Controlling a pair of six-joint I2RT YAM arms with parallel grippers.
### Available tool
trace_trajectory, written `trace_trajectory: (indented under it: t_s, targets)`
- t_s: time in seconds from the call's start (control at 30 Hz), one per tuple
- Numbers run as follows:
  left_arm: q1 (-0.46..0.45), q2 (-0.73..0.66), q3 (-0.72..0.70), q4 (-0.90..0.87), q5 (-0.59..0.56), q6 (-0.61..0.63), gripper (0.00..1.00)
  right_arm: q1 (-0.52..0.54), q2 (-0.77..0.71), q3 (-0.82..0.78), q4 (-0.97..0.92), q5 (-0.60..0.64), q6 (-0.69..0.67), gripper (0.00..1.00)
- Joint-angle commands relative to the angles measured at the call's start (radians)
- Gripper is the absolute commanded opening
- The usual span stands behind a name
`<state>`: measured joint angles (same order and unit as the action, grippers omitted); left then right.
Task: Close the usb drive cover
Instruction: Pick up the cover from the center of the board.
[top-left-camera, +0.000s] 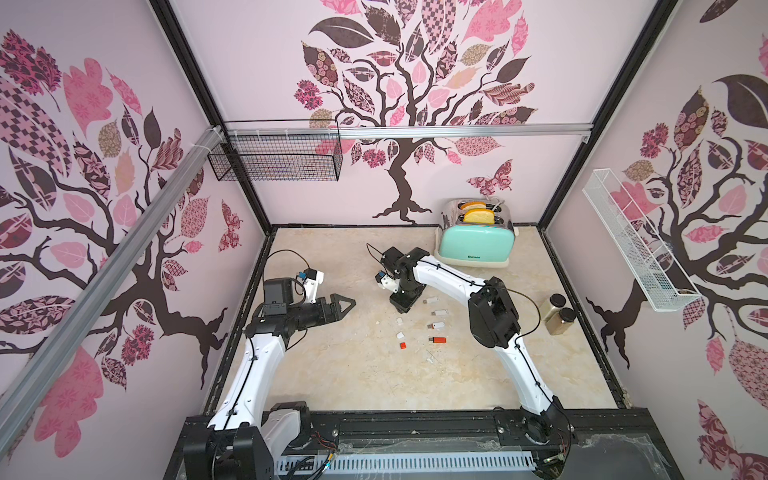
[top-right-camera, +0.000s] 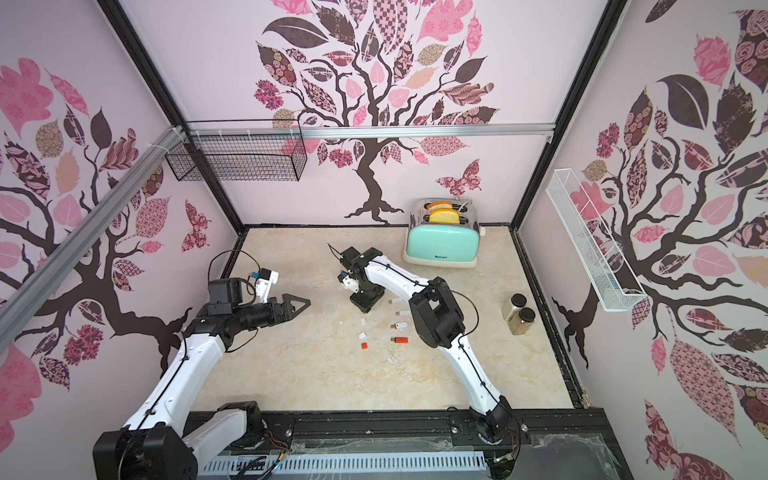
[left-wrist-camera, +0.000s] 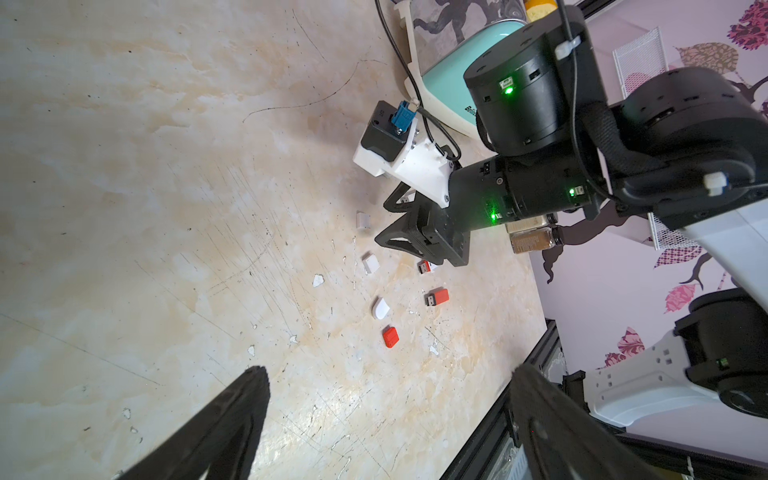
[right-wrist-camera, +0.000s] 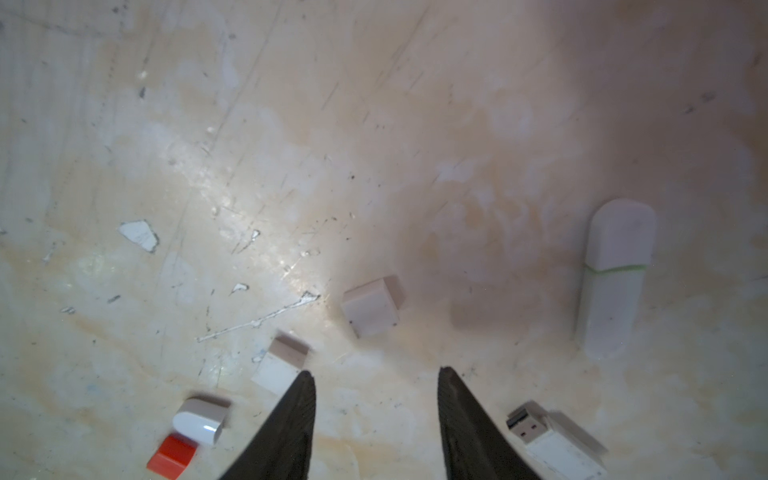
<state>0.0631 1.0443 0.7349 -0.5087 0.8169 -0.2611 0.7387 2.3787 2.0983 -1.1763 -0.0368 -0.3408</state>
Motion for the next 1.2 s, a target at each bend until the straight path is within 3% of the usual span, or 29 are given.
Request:
trace_trajectory:
  t_s: [0.0,1.17]
  targets:
    - [0.006,0.004,0.01,0.014,0.016,0.003,0.95,0.008,0.03,0.035,0.003,-0.012,0.002,0.48]
    - [0.006,-0.002,0.018,0.0,0.004,0.011,0.95,0.016,0.058,0.016,0.035,-0.04,0.02,0.32]
